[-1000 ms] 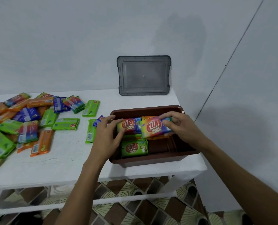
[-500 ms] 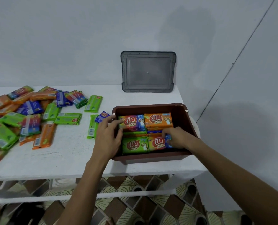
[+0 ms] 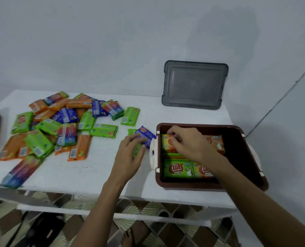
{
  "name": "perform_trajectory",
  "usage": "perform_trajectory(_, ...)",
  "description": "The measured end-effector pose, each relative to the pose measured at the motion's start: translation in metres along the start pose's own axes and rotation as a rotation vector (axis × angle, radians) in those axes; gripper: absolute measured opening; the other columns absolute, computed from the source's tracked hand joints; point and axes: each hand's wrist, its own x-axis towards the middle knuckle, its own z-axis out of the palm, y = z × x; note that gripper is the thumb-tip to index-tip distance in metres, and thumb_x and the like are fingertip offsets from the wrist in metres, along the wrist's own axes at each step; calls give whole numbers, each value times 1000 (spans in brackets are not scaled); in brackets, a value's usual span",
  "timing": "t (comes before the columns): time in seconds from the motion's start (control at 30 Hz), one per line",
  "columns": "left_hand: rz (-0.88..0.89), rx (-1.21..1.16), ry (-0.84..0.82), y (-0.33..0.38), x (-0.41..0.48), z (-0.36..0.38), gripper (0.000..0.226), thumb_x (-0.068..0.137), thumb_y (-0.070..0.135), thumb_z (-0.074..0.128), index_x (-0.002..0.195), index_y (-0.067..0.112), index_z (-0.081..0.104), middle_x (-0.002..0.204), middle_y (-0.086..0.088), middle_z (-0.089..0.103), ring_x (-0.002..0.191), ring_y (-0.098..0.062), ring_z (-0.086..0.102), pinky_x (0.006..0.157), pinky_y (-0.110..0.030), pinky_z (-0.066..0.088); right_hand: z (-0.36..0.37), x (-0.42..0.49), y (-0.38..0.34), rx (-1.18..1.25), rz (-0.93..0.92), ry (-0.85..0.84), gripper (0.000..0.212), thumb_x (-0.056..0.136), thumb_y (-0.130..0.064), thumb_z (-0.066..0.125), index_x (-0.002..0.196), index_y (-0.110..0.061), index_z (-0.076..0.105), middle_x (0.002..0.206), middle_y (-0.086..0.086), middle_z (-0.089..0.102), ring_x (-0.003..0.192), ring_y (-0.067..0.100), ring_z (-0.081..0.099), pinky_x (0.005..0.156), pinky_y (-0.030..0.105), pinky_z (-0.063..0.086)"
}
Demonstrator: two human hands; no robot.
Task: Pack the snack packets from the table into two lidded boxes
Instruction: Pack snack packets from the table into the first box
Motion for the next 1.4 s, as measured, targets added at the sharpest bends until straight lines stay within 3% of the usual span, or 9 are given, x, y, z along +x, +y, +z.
perform_trajectory(0.2,-171,306,47,-91,5,-56,27,88,18,65,114,14,68,118,-8,61,111,-28,56,89,-40,46,55,76,-48,-315,-80,71,29,98,-18,43,124,-13,53,103,11,63,92,29,57,76,37,45)
perform_trajectory(0.4,-448,603,11,-141,10,-91,36,84,29,68,117,16,64,120,-14,60,106,-38,55,85,-47,44,91,126,-62,-476,36,-378,43,91,-17,54,132,-16,40,110,17,59,95,33,60,65,33,40)
perform_trajectory(0.53,-402,701,-49,-160,11,-95,37,78,29,74,110,12,64,108,-18,63,95,-40,57,77,-47,45,110,137,-55,-477,86,-531,70,81,-15,68,139,-17,29,112,20,57,93,34,62,67,35,48)
perform_trajectory(0.63,-338,691,-55,-171,14,-96,40,76,26,77,110,10,64,107,-18,64,92,-40,57,77,-46,44,119,141,-49,-364,125,-545,65,82,-14,66,135,-23,30,108,17,53,87,33,58,67,36,49)
perform_trajectory(0.73,-232,646,-26,-179,11,-97,41,72,19,79,110,13,65,111,-13,65,92,-40,57,77,-46,42,120,143,-50,-259,104,-542,61,87,-33,60,139,-40,30,108,4,36,101,32,47,84,42,49)
perform_trajectory(0.93,-299,591,-97,-175,4,-96,48,77,20,73,123,23,59,133,-5,54,105,-39,56,89,-54,39,113,146,-75,34,-3,-393,64,97,-22,49,151,-36,18,123,10,51,98,23,51,78,30,44)
perform_trajectory(1.13,-414,371,-142,-157,6,-95,59,82,22,66,136,32,45,142,-21,30,121,-45,36,94,-53,39,84,123,-76,359,-22,-71,34,95,-17,58,125,-31,52,121,-2,60,106,14,62,69,17,55)
perform_trajectory(1.27,-408,177,-128,-126,11,-89,72,86,28,63,147,41,28,142,-21,39,128,-41,34,102,-53,33,62,92,-71,507,12,57,16,96,-19,58,111,-26,61,110,-6,64,107,17,62,74,30,60)
perform_trajectory(1.4,-299,-122,-74,-67,22,-84,86,83,15,65,146,51,21,120,-6,42,102,2,46,81,-25,45,35,52,-51,616,65,129,19,95,-19,58,112,-16,66,109,-4,66,106,16,64,75,28,60)
